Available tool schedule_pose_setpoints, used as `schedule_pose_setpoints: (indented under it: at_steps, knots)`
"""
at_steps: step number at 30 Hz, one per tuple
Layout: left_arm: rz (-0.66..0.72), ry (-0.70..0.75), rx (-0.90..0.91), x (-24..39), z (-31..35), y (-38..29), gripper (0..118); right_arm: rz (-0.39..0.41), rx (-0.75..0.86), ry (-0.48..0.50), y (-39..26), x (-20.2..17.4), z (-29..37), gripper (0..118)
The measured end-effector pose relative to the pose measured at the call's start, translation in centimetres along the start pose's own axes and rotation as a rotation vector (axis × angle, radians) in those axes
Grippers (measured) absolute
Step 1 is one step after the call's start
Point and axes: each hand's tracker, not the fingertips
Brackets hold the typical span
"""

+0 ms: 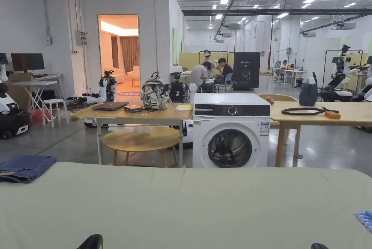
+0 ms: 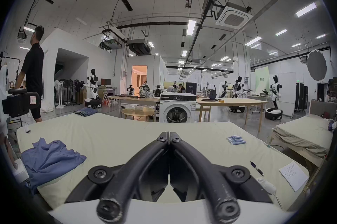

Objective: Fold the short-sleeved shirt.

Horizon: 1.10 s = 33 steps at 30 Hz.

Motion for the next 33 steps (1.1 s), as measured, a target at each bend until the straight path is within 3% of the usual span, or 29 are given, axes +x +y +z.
schedule_pose_setpoints:
  at_steps: [33]
  knots:
    - [0.013, 0.017, -0.005, -0.8, 0.1, -0.1, 0, 0.014, -0.004, 0.016, -0.2, -1.1, -0.4, 0]
